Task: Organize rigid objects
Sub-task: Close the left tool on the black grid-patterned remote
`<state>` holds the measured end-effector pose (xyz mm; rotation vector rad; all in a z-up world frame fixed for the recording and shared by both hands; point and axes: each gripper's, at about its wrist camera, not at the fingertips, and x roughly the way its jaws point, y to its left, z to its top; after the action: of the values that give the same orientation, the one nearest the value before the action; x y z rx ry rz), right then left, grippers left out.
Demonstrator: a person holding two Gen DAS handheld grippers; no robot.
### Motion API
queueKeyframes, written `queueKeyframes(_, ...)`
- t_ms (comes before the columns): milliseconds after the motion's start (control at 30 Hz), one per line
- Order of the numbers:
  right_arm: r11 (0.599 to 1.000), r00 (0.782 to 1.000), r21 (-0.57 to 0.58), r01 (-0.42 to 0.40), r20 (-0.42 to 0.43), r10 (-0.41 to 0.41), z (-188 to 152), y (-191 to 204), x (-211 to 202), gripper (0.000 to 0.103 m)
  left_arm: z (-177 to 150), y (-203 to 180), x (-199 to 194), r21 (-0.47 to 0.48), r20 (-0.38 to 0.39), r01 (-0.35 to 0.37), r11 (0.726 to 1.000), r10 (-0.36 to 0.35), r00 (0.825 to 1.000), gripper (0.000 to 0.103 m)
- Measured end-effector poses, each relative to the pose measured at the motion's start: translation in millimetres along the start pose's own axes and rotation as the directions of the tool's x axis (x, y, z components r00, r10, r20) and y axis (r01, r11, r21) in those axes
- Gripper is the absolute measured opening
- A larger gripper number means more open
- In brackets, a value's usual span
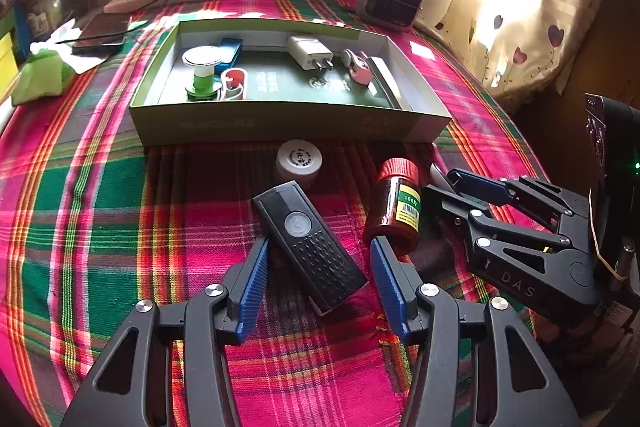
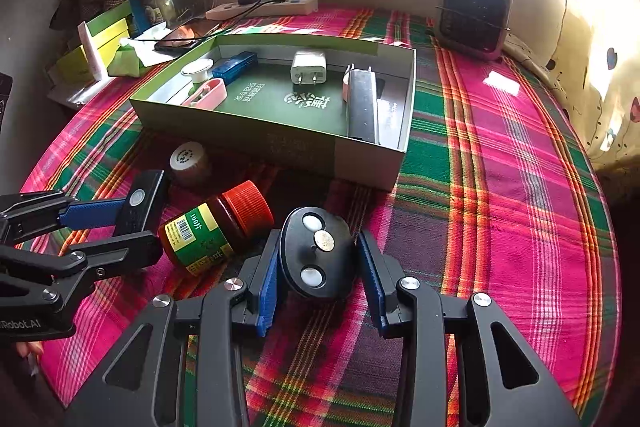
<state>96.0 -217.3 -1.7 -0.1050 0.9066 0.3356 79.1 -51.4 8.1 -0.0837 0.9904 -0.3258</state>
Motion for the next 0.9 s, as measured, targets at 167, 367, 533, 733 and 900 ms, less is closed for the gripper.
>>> queueKeyframes(167, 1.000, 1.000, 0.019, 0.006, 0.002, -0.006, -2, -4, -2, 0.038, 1, -1, 2, 0.018, 0.008, -0.032, 0.999, 0.032, 0.999, 0.051)
queueKeyframes(367, 1.000, 1.000, 0.027, 0.005, 0.003, -0.005, -3, -7, -3, 0.038, 1, 3, 1, 0.036, 0.014, -0.083, 0.996, 0.083, 0.996, 0.051)
queueKeyframes(533, 1.000, 1.000, 0.031, 0.002, 0.004, -0.002, -3, -8, -4, 0.038, 1, 11, -1, 0.028, 0.020, -0.101, 0.995, 0.100, 0.995, 0.051)
queueKeyframes(733, 1.000, 1.000, 0.031, 0.002, 0.004, -0.002, -3, -8, -4, 0.038, 5, 11, 4, 0.048, 0.044, -0.101, 0.994, 0.099, 0.994, 0.051)
queueKeyframes(900, 0.999, 1.000, 0.035, 0.004, 0.004, -0.004, -3, -9, -4, 0.038, 6, 13, 3, 0.034, 0.048, -0.087, 0.996, 0.085, 0.995, 0.051)
